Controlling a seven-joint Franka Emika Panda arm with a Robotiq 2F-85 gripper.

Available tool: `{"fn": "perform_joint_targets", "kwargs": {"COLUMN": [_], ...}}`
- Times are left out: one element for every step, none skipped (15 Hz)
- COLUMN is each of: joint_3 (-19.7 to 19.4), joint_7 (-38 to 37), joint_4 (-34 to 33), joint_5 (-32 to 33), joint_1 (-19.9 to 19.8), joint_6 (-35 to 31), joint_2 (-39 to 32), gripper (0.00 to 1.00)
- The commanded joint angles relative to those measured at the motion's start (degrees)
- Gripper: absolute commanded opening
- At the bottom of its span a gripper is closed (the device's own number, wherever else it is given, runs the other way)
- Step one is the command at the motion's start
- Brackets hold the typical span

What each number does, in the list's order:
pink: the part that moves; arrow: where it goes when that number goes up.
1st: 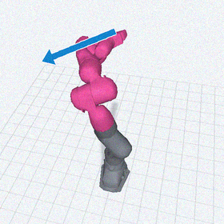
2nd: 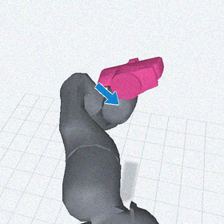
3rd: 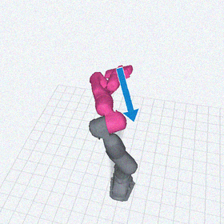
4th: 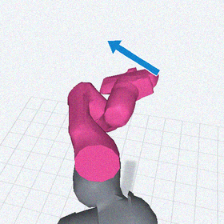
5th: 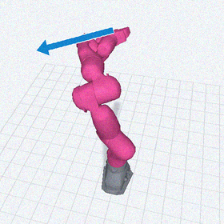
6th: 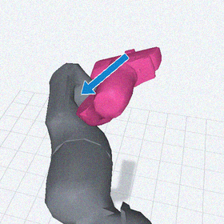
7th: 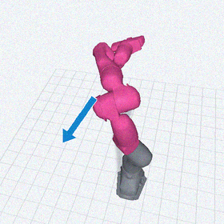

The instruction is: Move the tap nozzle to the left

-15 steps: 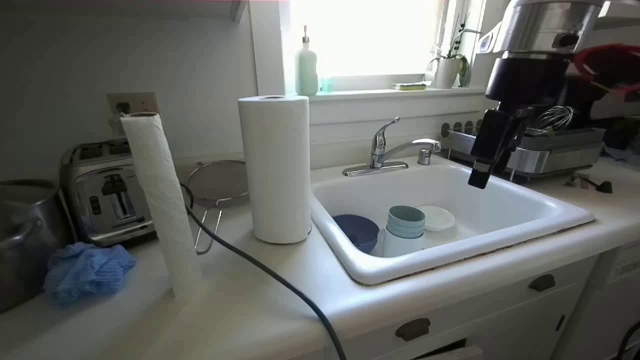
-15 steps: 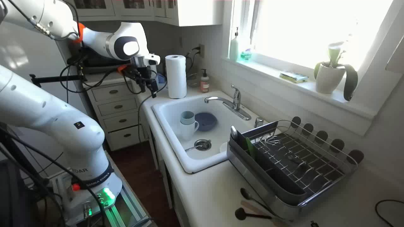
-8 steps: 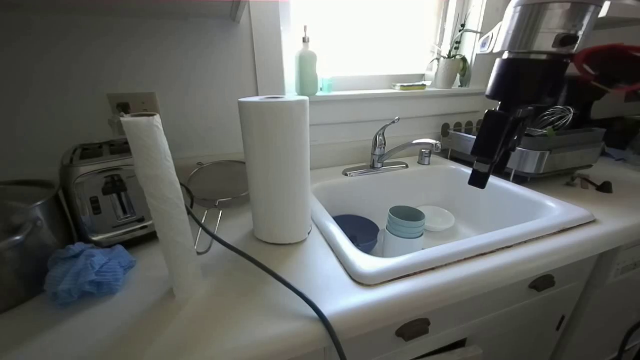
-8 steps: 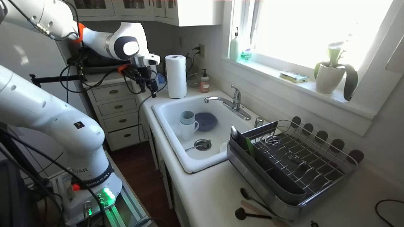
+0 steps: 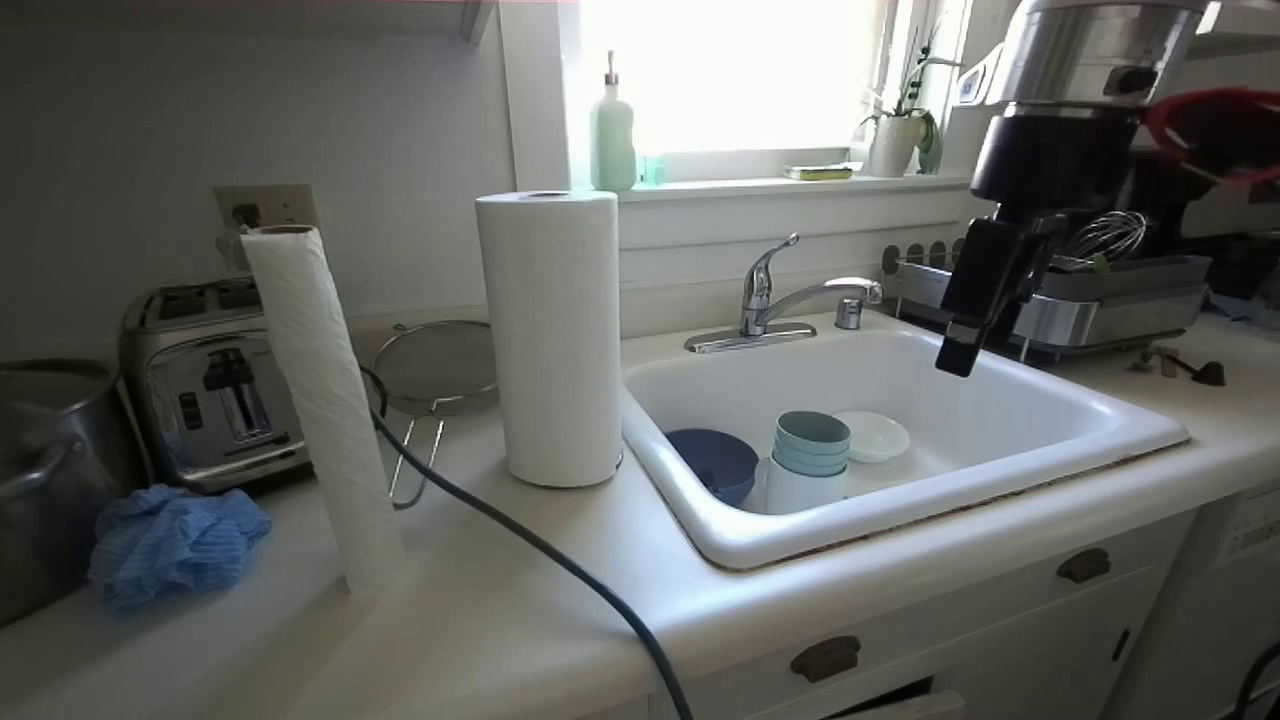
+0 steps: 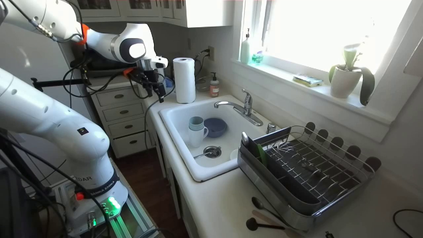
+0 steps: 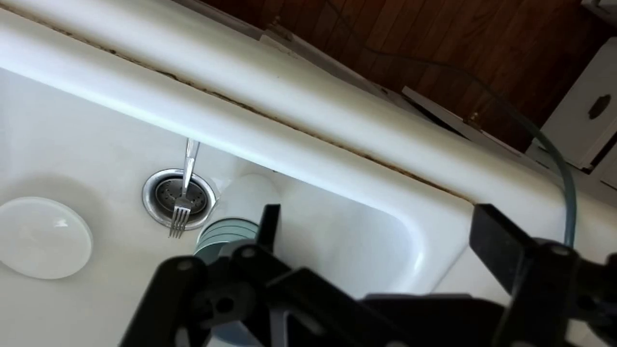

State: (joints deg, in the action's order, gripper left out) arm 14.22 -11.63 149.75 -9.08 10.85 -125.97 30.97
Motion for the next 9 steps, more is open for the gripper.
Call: {"fn": "perform_joint_targets", "kwargs": {"joint_3": [-0.7,-0.7,-0.7,-0.7,-0.5,-0.6,-0.7,-1.2,-1.3], "joint_7": [-2.4,-3.9,-5.3,-6.8,-9.0,-10.6,-12.3,-13.2,-14.8], "joint_4": [-2.5,-3.3,-4.8,-6.3,-8.1,-9.8,-11.5,-13.0,-14.6], "joint_5": [2.5,3.3,4.9,6.6,8.9,10.8,12.5,13.5,14.8], "joint_1": [-3.2,-4.7,-6.8,-8.8,-11.4,-13.4,-15.1,-16.3,-17.5], "joint_6": [-7.6,-10.6,-12.9,-14.4,-16.2,-17.4,-18.4,-20.4,-22.4], "joint_2": [-3.7,-4.7,-6.1,-7.6,-9.5,-11.3,-13.4,-15.5,-17.8], "gripper": [1.0,1.0,1.0,1.0,1.0,1.0,1.0,1.0,1.0]}}
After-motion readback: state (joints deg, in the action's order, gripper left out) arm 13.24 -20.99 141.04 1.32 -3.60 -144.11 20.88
